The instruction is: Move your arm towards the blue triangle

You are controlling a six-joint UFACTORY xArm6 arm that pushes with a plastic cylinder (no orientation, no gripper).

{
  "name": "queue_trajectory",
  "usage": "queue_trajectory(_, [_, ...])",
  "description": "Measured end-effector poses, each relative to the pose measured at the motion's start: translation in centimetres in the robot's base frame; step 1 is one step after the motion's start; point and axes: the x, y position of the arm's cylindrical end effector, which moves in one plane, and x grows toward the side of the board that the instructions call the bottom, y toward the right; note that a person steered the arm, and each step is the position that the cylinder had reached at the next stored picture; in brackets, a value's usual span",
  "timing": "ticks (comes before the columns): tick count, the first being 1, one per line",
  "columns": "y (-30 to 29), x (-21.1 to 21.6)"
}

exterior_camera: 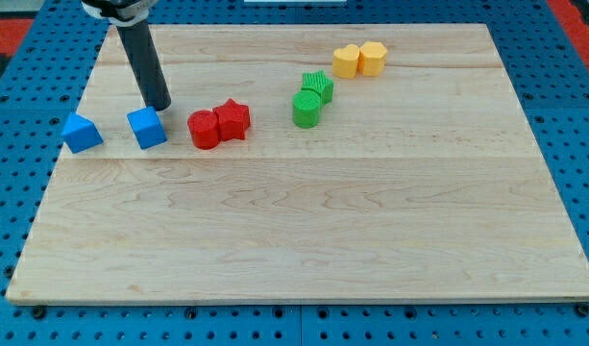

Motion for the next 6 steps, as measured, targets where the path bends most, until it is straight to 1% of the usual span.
queue_trajectory(1, [-0.7,6.2])
queue_trajectory(2, [-0.4,7.8])
queue_trajectory(3, [-3.7,1.4])
queue_trajectory(4, [-7.7,-0.9])
queue_trajectory(5, [-8.4,0.2])
queue_trajectory(6, [-5.1,5.0])
